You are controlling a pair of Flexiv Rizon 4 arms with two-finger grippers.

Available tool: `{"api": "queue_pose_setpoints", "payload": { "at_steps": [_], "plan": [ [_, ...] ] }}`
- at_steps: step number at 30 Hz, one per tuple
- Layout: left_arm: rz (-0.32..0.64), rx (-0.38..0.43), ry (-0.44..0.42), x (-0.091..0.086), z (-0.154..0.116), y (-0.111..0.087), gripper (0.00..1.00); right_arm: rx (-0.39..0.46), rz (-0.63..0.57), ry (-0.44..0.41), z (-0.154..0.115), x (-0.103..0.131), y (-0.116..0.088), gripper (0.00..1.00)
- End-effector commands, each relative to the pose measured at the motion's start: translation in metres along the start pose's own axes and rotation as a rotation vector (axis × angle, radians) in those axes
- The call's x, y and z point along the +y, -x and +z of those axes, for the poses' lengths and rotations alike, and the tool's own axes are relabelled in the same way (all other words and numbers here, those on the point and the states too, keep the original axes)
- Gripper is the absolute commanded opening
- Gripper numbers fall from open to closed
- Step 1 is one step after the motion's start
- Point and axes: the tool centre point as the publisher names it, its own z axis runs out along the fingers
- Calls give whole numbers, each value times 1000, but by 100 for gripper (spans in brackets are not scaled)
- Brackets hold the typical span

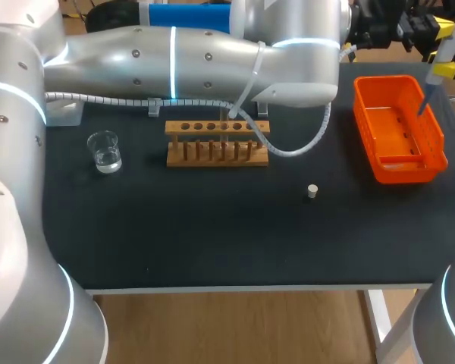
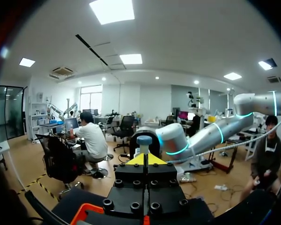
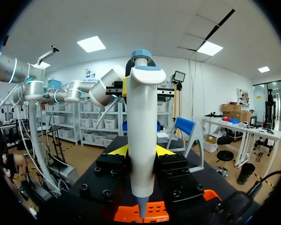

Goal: Invert the test tube, pick up the pipette, mount the tip to pipette, aspirate from beaker and dispense into the tube, eject the tip, return the pipette, and cap with the stopper.

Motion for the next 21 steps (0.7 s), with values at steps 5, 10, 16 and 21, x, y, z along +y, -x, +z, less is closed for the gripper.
{"api": "queue_pose_setpoints", "payload": {
  "at_steps": [5,10,16,21],
  "plan": [
    [28,-17,-16,-6,-2,-2,0,-1,0,-4,1,4,-1,0],
    [48,-22,-20,-13,-3,-2,0,-1,0,-4,1,4,-1,0],
    [61,-26,-17,-16,-3,-3,0,-1,0,-4,1,4,-1,0],
    [60,-41,-15,-18,-8,-4,6,-1,0,-4,1,4,-1,0]
  ]
}}
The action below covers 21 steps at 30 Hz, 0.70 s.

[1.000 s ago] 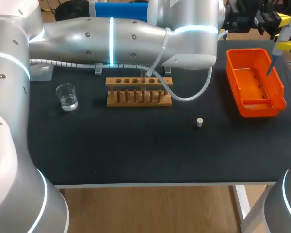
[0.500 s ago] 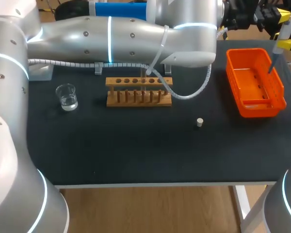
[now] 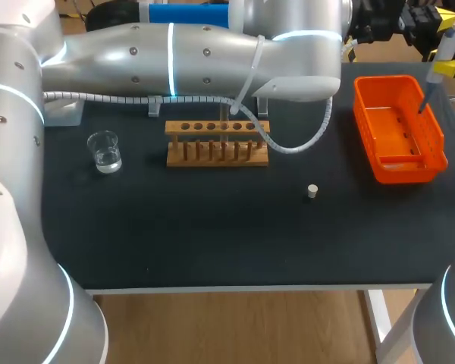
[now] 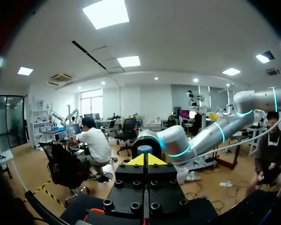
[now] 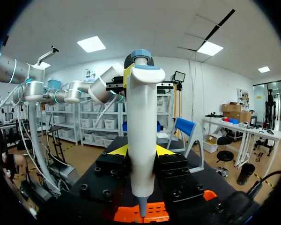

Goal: Invert the test tube, pick up the pipette, mount the tip to pipette, aspirate from beaker and dispense into the tube, eject the tip, return the pipette, and cap with the stopper.

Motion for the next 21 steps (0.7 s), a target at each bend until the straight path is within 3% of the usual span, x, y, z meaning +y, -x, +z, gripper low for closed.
{"api": "queue_pose_setpoints", "payload": {
  "at_steps": [1,2,12,14,21],
  "plan": [
    [-1,-29,-3,-3,-7,-5,50,-2,0,-4,1,1,-1,0],
    [-2,-36,1,-4,-11,-5,100,-2,0,-4,1,1,-1,0],
    [4,-85,39,-17,-68,3,100,-2,0,-4,1,1,-1,0],
    [13,-53,38,-19,-80,4,100,-2,0,-4,1,1,-1,0],
    [61,-56,62,-31,-127,-2,100,-2,0,-4,1,1,-1,0]
  ]
}}
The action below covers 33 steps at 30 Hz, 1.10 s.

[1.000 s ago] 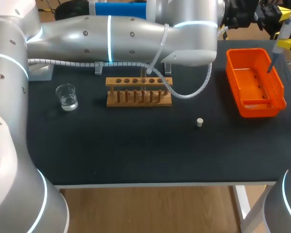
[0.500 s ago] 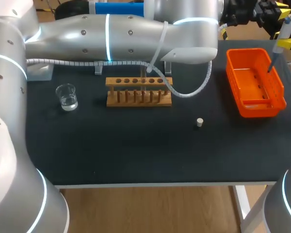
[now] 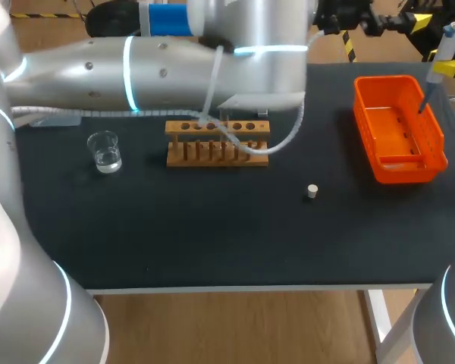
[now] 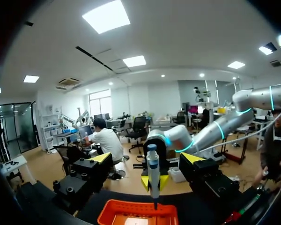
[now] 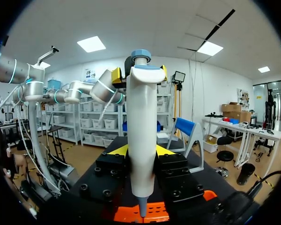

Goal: Invert the test tube, pick up the pipette, mount the tip to pipette, aspirate from beaker and dispense into the tube, eject the tip, return the pipette, and cap with the stopper.

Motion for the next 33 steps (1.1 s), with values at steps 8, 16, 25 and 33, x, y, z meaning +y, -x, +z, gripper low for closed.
{"api": "queue_pose_setpoints", "payload": {
  "at_steps": [8,16,25,33],
  "plan": [
    [-32,112,44,-7,-91,-4,100,-3,0,-4,1,1,-1,0],
    [-44,114,37,3,-132,-12,100,-3,0,-4,1,1,-1,0],
    [-32,77,51,25,-184,-23,100,-3,0,-4,1,1,-1,0],
    [-30,48,29,48,-228,-30,100,-3,0,-4,1,1,-1,0]
  ]
}}
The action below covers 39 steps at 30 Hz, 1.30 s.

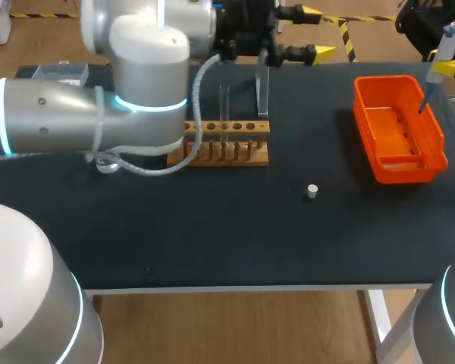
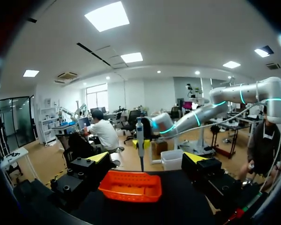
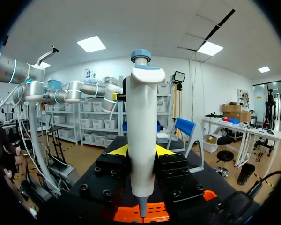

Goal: Invert the test tube, pick up the pipette, mount the tip to pipette, aspirate from beaker and dispense into the tube, eject the tip, return the pipette, and cap with the stopper.

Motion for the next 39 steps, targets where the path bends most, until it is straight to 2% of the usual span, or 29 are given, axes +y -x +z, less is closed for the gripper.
{"api": "queue_pose_setpoints", "payload": {
  "at_steps": [1,11,24,32,39],
  "plan": [
    [-3,-8,-18,13,-69,-8,100,-3,0,-4,1,1,-1,0],
    [-37,-54,-45,41,-108,-19,100,-3,0,-4,1,1,-1,0],
    [-66,-81,-74,63,-130,-27,100,-3,0,-4,1,1,-1,0],
    [-64,-101,-76,66,-137,-30,100,-3,0,-4,1,1,-1,0],
    [-64,-112,-66,61,-138,-31,100,-3,0,-4,1,1,-1,0]
  ]
}}
